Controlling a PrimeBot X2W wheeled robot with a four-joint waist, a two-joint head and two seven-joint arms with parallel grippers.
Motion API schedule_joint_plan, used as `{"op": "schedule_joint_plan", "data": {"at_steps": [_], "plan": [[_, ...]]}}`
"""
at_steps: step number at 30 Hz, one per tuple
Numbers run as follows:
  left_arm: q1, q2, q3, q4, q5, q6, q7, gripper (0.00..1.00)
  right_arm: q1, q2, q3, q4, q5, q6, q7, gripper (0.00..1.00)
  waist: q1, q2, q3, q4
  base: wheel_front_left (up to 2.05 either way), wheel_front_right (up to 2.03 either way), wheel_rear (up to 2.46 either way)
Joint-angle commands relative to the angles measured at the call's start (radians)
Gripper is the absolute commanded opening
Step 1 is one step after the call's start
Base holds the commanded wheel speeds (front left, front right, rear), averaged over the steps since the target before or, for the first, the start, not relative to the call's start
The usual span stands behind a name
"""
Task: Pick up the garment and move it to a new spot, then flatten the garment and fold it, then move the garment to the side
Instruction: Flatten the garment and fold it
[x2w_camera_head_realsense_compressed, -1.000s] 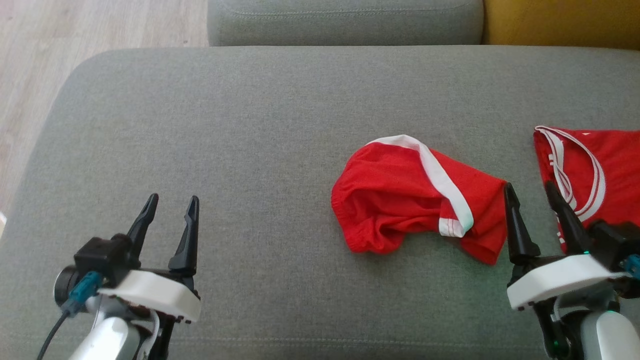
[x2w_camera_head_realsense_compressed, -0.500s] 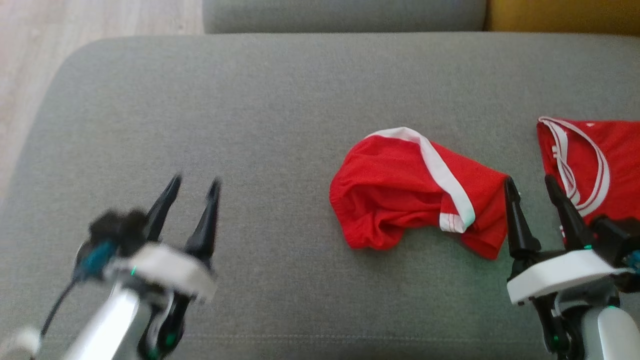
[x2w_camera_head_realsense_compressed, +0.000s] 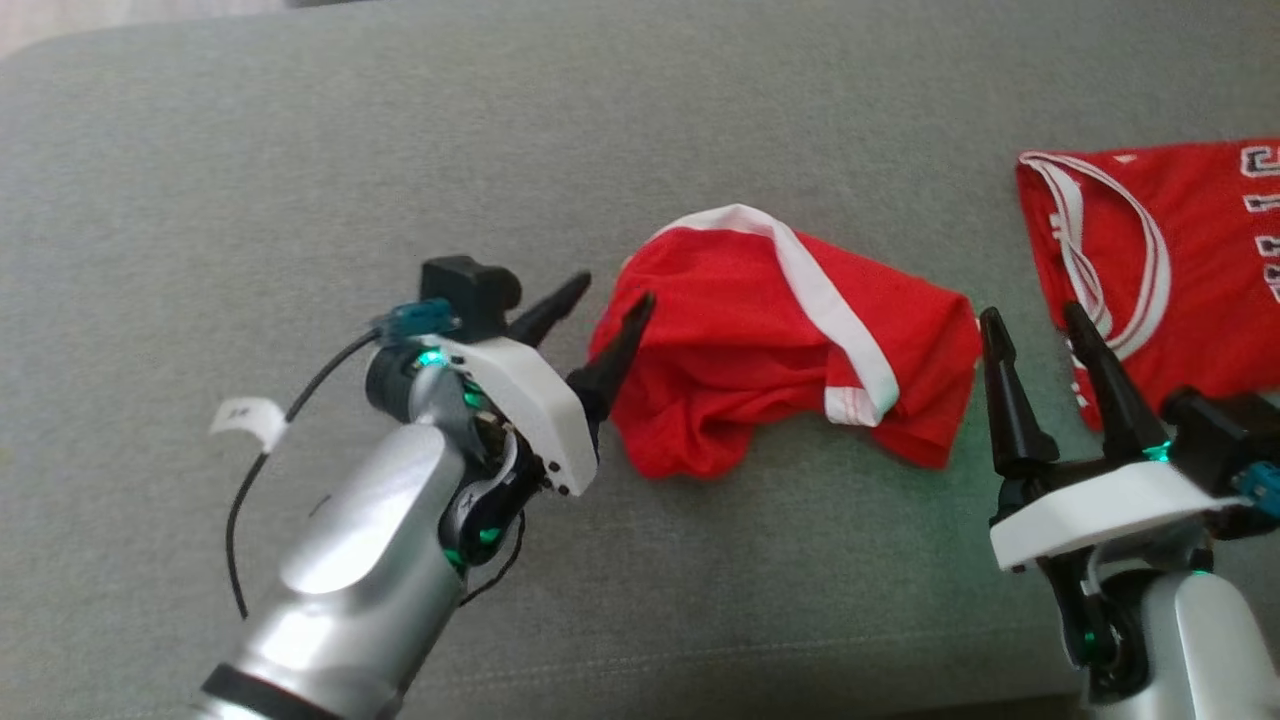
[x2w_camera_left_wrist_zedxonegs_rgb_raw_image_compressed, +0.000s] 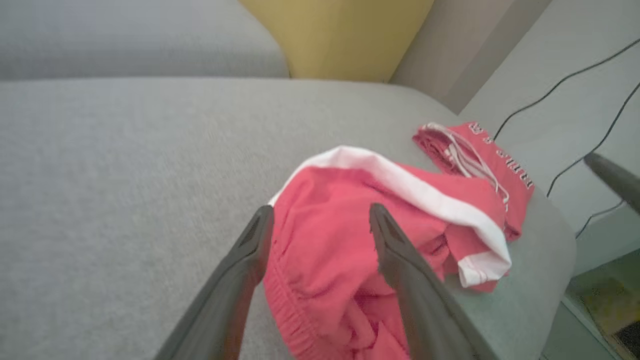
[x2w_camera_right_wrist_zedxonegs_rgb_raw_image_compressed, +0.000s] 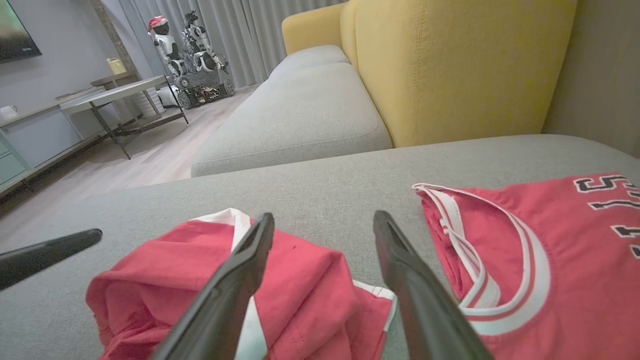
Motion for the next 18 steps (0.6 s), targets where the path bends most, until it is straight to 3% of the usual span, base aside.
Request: {"op": "schedule_joint_plan", "data": {"at_steps": [1, 6, 8, 13, 18], "plan": [[-0.055, 0.007, 0.032, 0.010, -0.017, -0.011, 0.011, 1.00, -0.035, -0.005, 0.025, -0.028, 0.010, -0.001, -0.011, 1.00, 0.0000, 0.0000, 0.012, -0.016, 0.00, 0.00, 0.00], [-0.071, -0.013, 0.022, 0.117, -0.059, -0.033, 0.054, 1.00, -0.034, -0.005, 0.020, -0.022, 0.018, -0.001, -0.018, 1.00, 0.0000, 0.0000, 0.016, -0.023, 0.00, 0.00, 0.00], [-0.078, -0.018, 0.019, 0.142, -0.080, -0.045, 0.061, 0.00, -0.033, -0.005, 0.016, -0.019, 0.024, -0.001, -0.019, 1.00, 0.0000, 0.0000, 0.017, -0.022, 0.00, 0.00, 0.00], [-0.111, -0.002, 0.014, 0.153, -0.061, -0.054, -0.005, 0.00, -0.038, -0.005, 0.009, -0.016, 0.040, -0.001, -0.023, 1.00, 0.0000, 0.0000, 0.017, -0.007, 0.00, 0.00, 0.00], [-0.167, 0.040, 0.036, 0.117, 0.035, 0.011, -0.179, 0.00, -0.041, -0.005, 0.005, -0.012, 0.049, -0.001, -0.019, 1.00, 0.0000, 0.0000, 0.011, 0.010, 0.00, 0.00, 0.00]]}}
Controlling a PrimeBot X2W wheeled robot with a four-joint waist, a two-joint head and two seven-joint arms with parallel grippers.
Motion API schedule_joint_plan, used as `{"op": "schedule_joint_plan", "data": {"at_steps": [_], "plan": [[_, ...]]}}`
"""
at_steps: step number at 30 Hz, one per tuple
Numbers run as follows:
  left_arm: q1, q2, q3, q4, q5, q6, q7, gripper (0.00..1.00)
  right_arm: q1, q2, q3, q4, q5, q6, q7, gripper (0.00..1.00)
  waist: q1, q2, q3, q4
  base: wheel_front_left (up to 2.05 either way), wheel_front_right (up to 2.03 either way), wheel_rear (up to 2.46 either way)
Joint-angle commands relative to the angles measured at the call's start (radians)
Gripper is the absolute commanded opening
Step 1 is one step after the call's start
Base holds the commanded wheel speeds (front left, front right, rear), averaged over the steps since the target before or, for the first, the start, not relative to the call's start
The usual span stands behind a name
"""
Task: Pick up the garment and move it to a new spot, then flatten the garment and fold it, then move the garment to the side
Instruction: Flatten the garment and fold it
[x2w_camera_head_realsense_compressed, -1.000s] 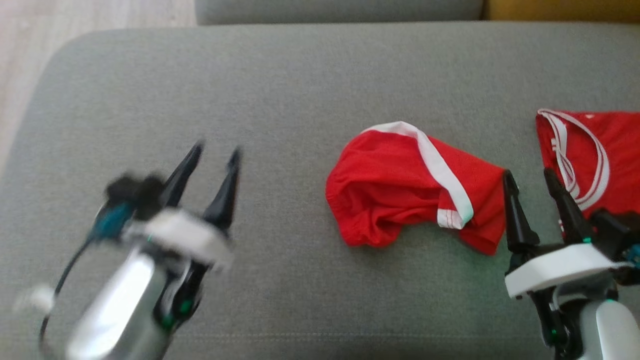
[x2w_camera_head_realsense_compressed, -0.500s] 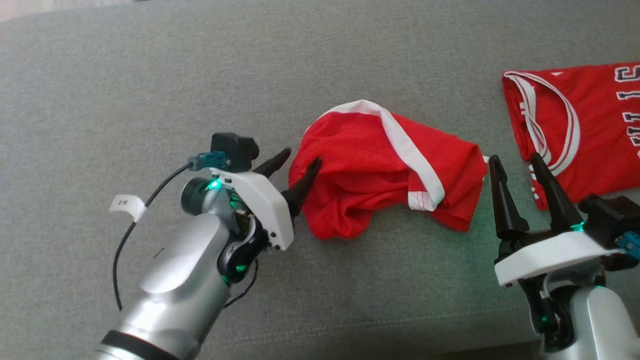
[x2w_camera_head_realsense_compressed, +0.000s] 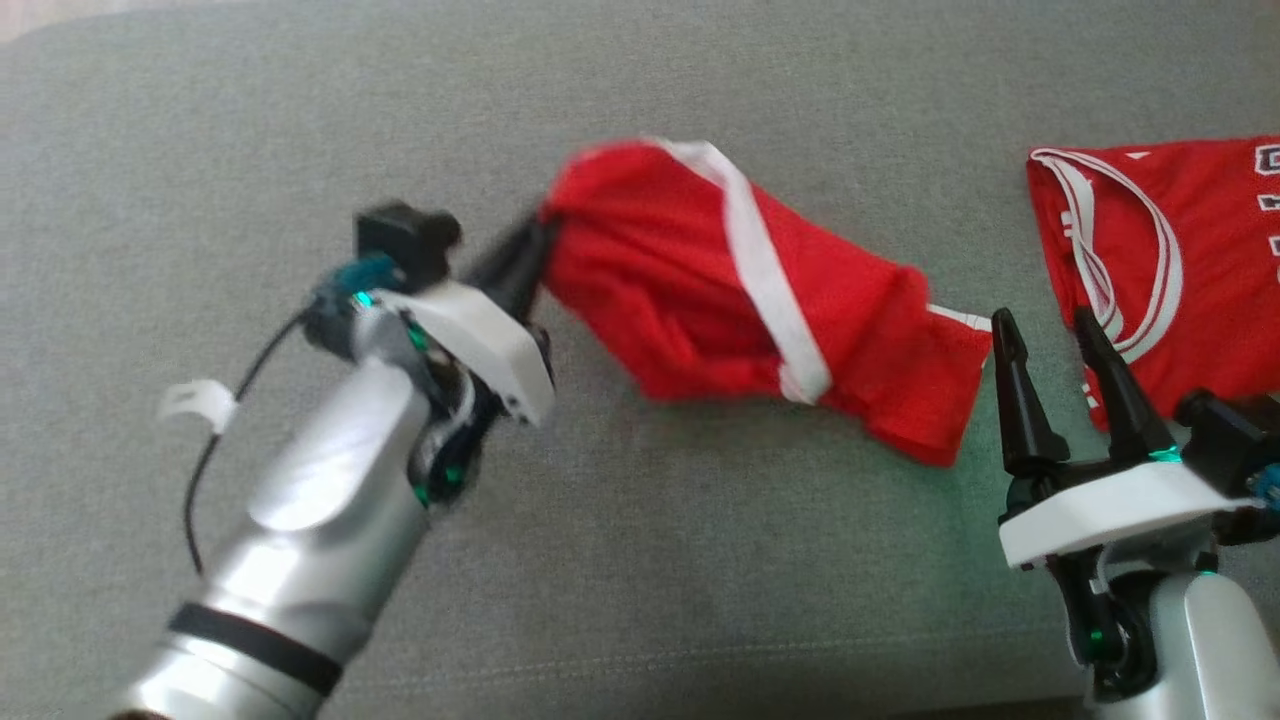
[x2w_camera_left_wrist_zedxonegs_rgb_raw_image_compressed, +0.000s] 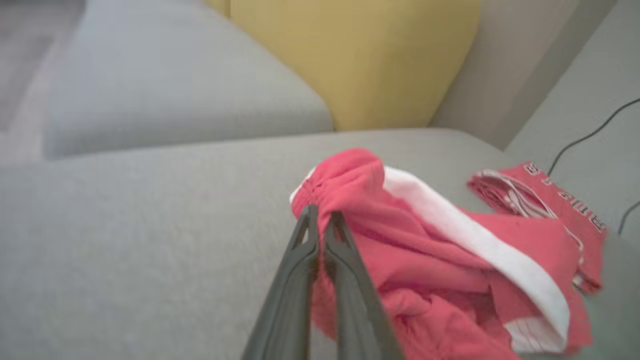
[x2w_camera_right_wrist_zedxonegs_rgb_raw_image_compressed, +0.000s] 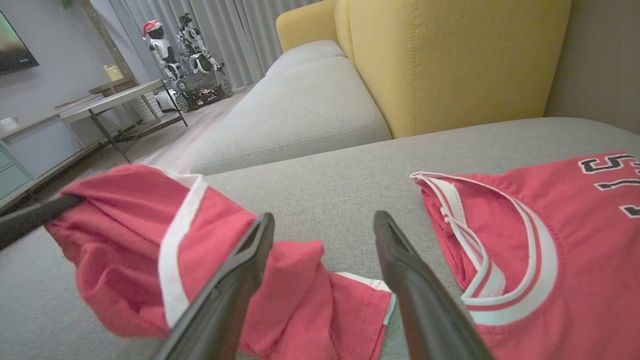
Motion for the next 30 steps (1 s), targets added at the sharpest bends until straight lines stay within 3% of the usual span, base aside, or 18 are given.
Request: {"op": "schedule_joint_plan", "data": {"at_steps": [1, 6, 11, 17, 25, 26, 28, 30], "plan": [[-0.069, 0.039, 0.044, -0.048, 0.028, 0.022, -0.046, 0.00, -0.039, -0.005, 0.017, -0.031, 0.006, -0.001, -0.008, 1.00, 0.0000, 0.0000, -0.005, 0.007, 0.00, 0.00, 0.00], [-0.084, 0.098, 0.057, -0.138, 0.136, 0.099, -0.111, 0.00, -0.036, -0.005, 0.013, -0.026, 0.009, -0.001, -0.004, 1.00, 0.0000, 0.0000, -0.016, 0.019, 0.00, 0.00, 0.00], [0.023, 0.182, 0.030, -0.277, 0.282, 0.180, -0.122, 0.00, -0.024, -0.005, 0.002, -0.025, 0.021, -0.001, 0.005, 1.00, 0.0000, 0.0000, -0.020, 0.029, 0.00, 0.00, 0.00], [0.226, 0.215, -0.027, -0.274, 0.315, 0.167, -0.123, 0.00, -0.018, -0.005, -0.009, -0.034, 0.022, -0.001, 0.018, 1.00, 0.0000, 0.0000, -0.016, 0.041, 0.00, 0.00, 0.00], [0.316, 0.167, -0.049, -0.183, 0.319, 0.119, -0.123, 0.00, -0.020, -0.005, -0.014, -0.039, 0.020, -0.001, 0.035, 1.00, 0.0000, 0.0000, -0.017, 0.057, 0.00, 0.00, 0.00], [0.319, 0.158, -0.040, -0.172, 0.311, 0.116, -0.123, 0.04, -0.020, -0.005, -0.014, -0.039, 0.020, -0.001, 0.036, 1.00, 0.0000, 0.0000, -0.019, 0.058, 0.00, 0.00, 0.00], [0.327, 0.138, -0.012, -0.164, 0.287, 0.109, -0.123, 1.00, -0.020, -0.005, -0.012, -0.041, 0.021, -0.001, 0.036, 1.00, 0.0000, 0.0000, -0.025, 0.060, 0.00, 0.00, 0.00], [0.337, 0.122, 0.023, -0.169, 0.258, 0.101, -0.123, 1.00, -0.020, -0.005, -0.009, -0.043, 0.020, -0.001, 0.034, 1.00, 0.0000, 0.0000, -0.034, 0.060, 0.00, 0.00, 0.00]]}}
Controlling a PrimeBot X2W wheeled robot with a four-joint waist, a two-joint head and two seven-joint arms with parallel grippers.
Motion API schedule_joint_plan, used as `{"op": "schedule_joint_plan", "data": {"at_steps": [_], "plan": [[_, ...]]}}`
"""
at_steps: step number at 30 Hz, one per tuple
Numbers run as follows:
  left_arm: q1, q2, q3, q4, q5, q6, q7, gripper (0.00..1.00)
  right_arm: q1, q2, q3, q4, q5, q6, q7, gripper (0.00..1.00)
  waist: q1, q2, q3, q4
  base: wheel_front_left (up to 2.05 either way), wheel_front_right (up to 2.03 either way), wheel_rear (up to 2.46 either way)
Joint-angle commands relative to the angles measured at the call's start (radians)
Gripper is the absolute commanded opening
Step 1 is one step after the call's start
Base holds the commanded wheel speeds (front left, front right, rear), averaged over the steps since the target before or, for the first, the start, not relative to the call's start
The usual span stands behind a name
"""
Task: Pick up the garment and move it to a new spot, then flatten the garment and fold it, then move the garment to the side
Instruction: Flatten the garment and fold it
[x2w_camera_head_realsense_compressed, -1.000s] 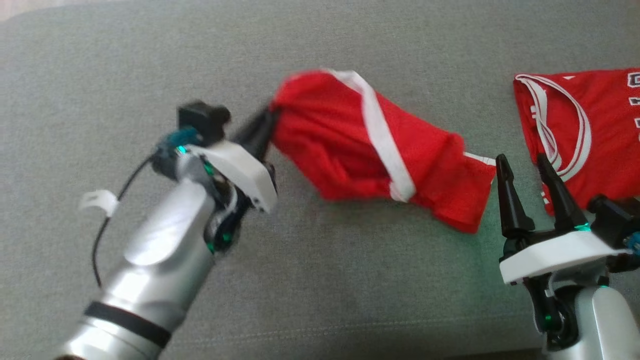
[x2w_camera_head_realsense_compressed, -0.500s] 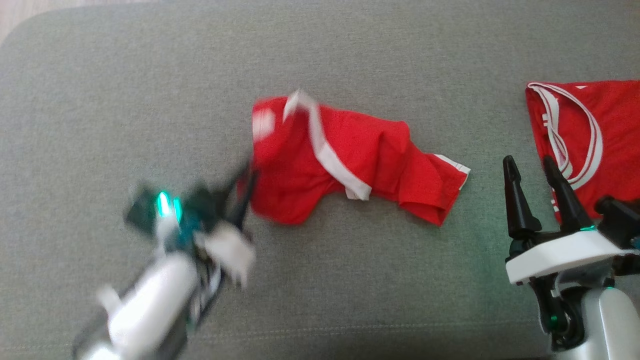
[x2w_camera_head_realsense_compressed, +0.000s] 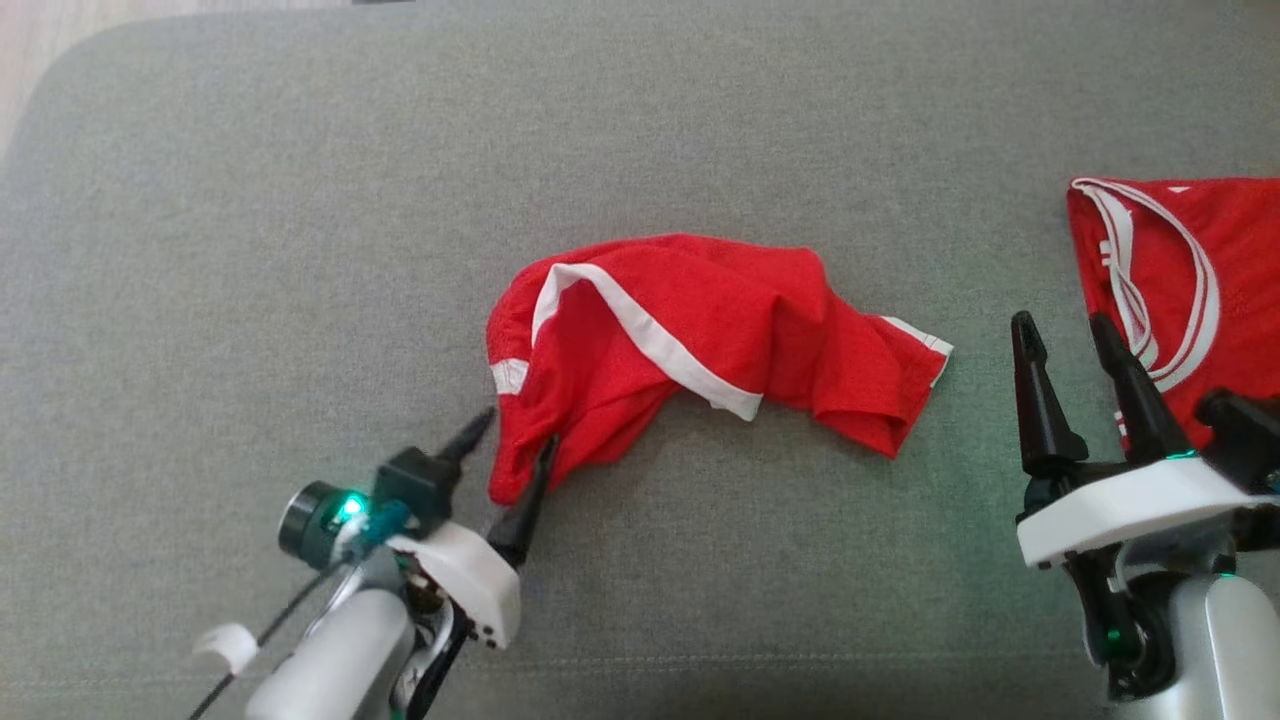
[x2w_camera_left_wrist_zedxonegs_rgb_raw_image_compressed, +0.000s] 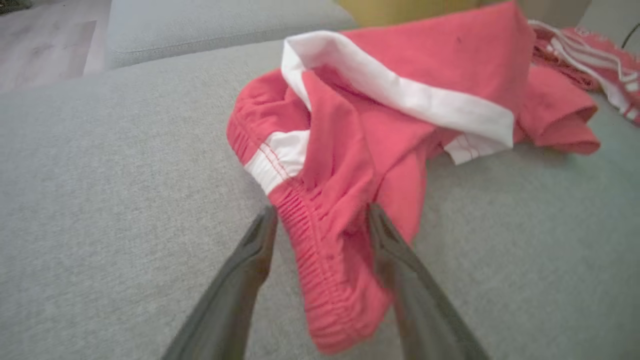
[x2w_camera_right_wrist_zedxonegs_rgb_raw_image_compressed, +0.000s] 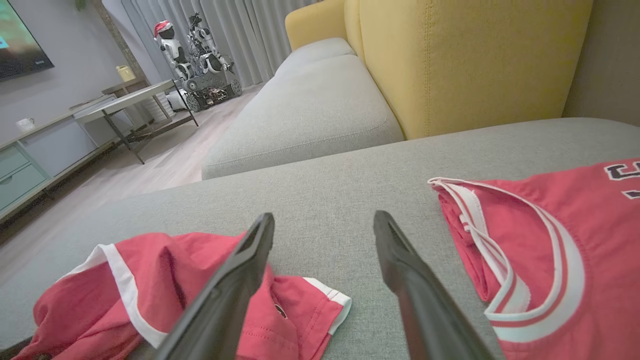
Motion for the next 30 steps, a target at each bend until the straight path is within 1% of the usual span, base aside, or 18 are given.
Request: {"op": "schedule_joint_plan", "data": {"at_steps": [1, 2, 3, 5, 11, 14, 18, 19, 24, 30], "plan": [[-0.008, 0.009, 0.068, -0.034, -0.024, -0.005, -0.005, 1.00, -0.022, -0.005, 0.026, -0.043, -0.001, -0.001, -0.002, 1.00, 0.0000, 0.0000, -0.011, -0.001, 0.00, 0.00, 0.00], [-0.001, 0.004, 0.090, -0.044, -0.040, -0.007, -0.005, 1.00, -0.021, -0.005, 0.027, -0.045, -0.003, -0.001, -0.004, 1.00, 0.0000, 0.0000, -0.016, -0.001, 0.00, 0.00, 0.00], [-0.001, 0.004, 0.090, -0.044, -0.040, -0.007, -0.005, 1.00, -0.021, -0.005, 0.027, -0.045, -0.003, -0.001, -0.004, 1.00, 0.0000, 0.0000, -0.016, -0.001, 0.00, 0.00, 0.00], [0.015, 0.000, 0.132, -0.069, -0.062, -0.004, -0.005, 1.00, -0.018, -0.005, 0.029, -0.047, -0.008, -0.001, -0.005, 1.00, 0.0000, 0.0000, -0.030, 0.001, 0.00, 0.00, 0.00], [0.067, 0.010, 0.243, -0.167, -0.116, 0.028, -0.005, 1.00, -0.005, -0.005, 0.039, -0.056, -0.038, -0.001, -0.005, 1.00, 0.0000, 0.0000, -0.067, 0.013, 0.00, 0.00, 0.00], [0.092, 0.034, 0.285, -0.215, -0.138, 0.052, -0.005, 1.00, 0.003, -0.005, 0.041, -0.057, -0.053, -0.001, -0.002, 1.00, 0.0000, 0.0000, -0.085, 0.021, 0.00, 0.00, 0.00], [0.131, 0.083, 0.342, -0.293, -0.159, 0.098, 0.015, 1.00, 0.016, -0.005, 0.042, -0.057, -0.063, -0.001, 0.004, 1.00, 0.0000, 0.0000, -0.107, 0.030, 0.00, 0.00, 0.00], [0.155, 0.108, 0.367, -0.337, -0.162, 0.124, 0.028, 1.00, 0.021, -0.005, 0.044, -0.059, -0.072, -0.001, 0.007, 1.00, 0.0000, 0.0000, -0.113, 0.033, 0.00, 0.00, 0.00], [0.210, 0.149, 0.389, -0.423, -0.165, 0.162, 0.065, 1.00, 0.033, -0.005, 0.044, -0.058, -0.078, -0.001, 0.014, 1.00, 0.0000, 0.0000, -0.123, 0.038, 0.00, 0.00, 0.00], [0.233, 0.163, 0.388, -0.478, -0.160, 0.184, 0.091, 1.00, 0.035, -0.005, 0.043, -0.058, -0.081, -0.001, 0.018, 1.00, 0.0000, 0.0000, -0.123, 0.040, 0.00, 0.00, 0.00]]}}
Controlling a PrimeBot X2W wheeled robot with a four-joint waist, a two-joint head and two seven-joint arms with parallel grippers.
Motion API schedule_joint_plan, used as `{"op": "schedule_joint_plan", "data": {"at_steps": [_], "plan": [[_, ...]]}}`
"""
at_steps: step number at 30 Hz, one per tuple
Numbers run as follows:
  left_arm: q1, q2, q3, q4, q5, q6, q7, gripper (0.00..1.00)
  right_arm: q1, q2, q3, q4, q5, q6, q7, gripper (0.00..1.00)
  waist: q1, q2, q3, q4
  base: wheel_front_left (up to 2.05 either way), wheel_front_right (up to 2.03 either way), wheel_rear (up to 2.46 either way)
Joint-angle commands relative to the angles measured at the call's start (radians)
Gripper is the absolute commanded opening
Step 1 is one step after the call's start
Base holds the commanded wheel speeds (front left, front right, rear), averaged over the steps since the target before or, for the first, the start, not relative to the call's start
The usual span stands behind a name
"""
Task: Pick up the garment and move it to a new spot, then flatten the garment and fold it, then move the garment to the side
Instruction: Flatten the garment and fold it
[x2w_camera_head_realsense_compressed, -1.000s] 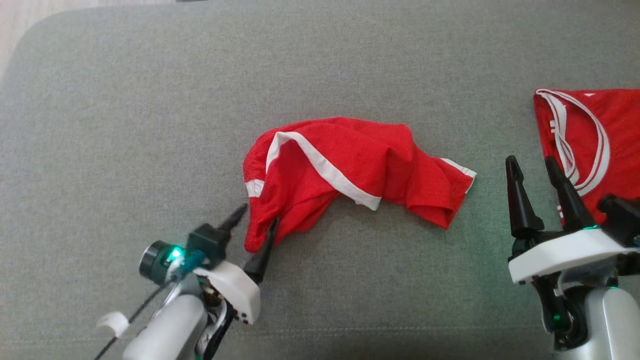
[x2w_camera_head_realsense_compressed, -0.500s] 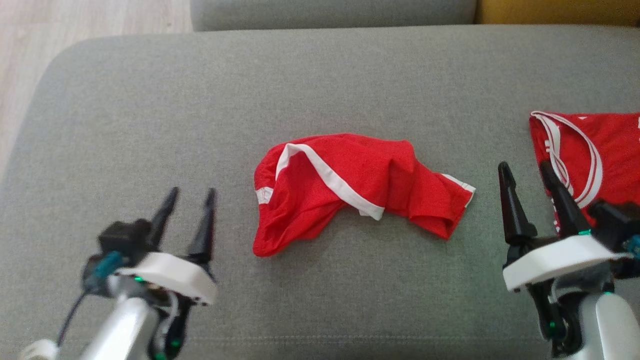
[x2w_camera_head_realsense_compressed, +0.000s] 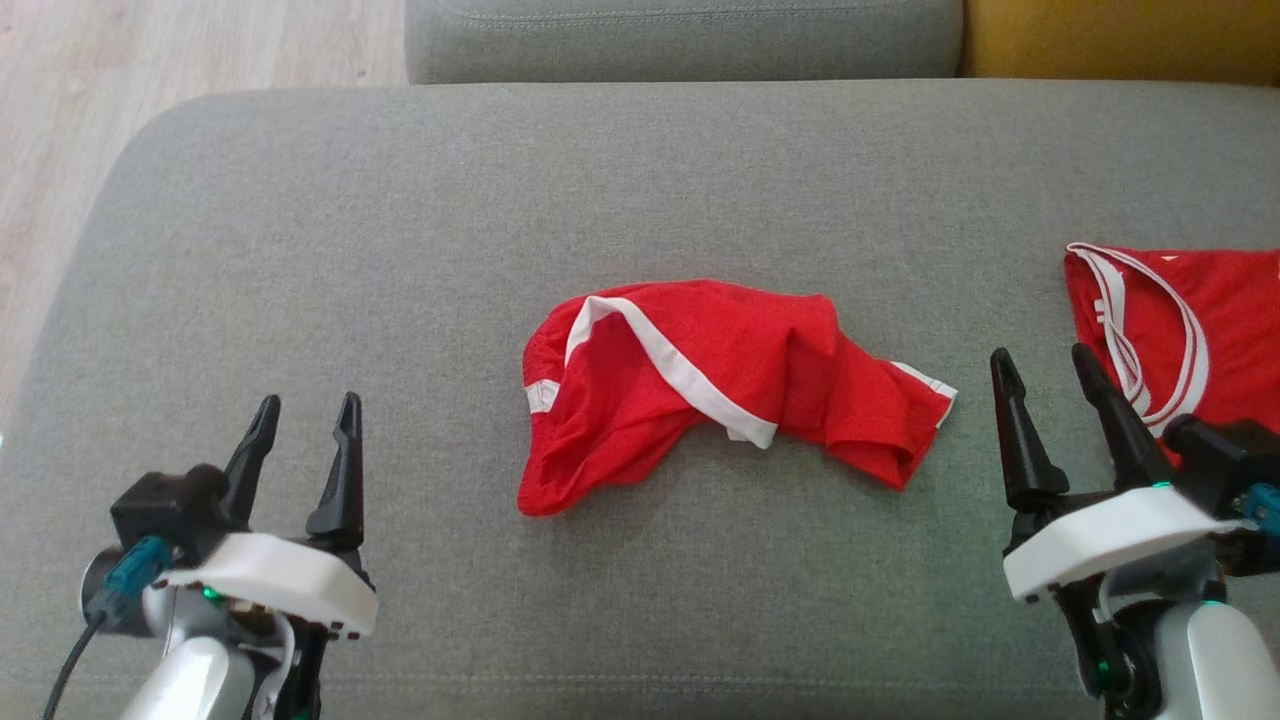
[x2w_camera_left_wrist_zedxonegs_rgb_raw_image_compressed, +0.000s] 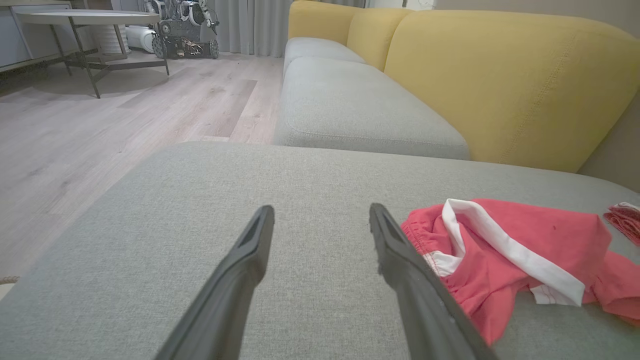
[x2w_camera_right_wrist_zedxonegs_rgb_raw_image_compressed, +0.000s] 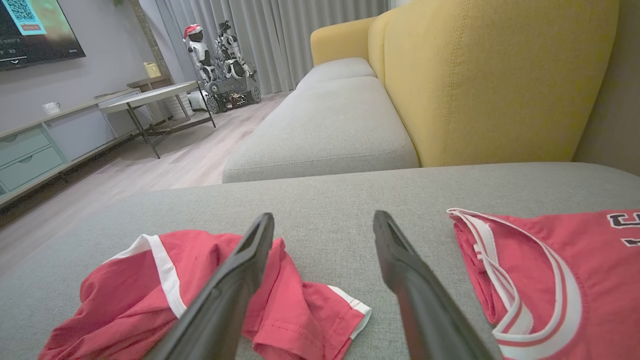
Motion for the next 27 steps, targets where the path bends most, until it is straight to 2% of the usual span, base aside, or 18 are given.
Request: {"op": "schedule_joint_plan", "data": {"at_steps": [1, 12, 18, 23, 27], "plan": [[-0.037, 0.035, 0.043, -0.043, 0.001, 0.009, 0.004, 1.00, -0.016, -0.005, 0.023, -0.040, -0.007, -0.001, 0.001, 1.00, 0.0000, 0.0000, 0.002, 0.000, 0.00, 0.00, 0.00], [-0.045, 0.038, 0.032, -0.056, 0.004, 0.014, 0.011, 1.00, -0.037, -0.005, 0.036, -0.003, -0.026, -0.001, 0.011, 1.00, 0.0000, 0.0000, 0.011, 0.009, 0.00, 0.00, 0.00], [-0.062, 0.035, 0.025, -0.056, 0.005, 0.009, 0.011, 1.00, -0.074, -0.005, 0.156, 0.073, -0.060, -0.001, 0.036, 1.00, 0.0000, 0.0000, 0.028, 0.030, 0.00, 0.00, 0.00], [-0.087, 0.024, 0.015, -0.049, 0.002, -0.002, 0.002, 1.00, -0.116, -0.005, 0.284, 0.209, -0.059, -0.001, 0.038, 1.00, 0.0000, 0.0000, 0.060, 0.064, 0.00, 0.00, 0.00], [-0.105, 0.016, 0.011, -0.034, 0.000, -0.012, -0.009, 1.00, -0.166, -0.005, 0.319, 0.327, -0.069, -0.001, 0.015, 1.00, 0.0000, 0.0000, 0.082, 0.088, 0.00, 0.00, 0.00]]}}
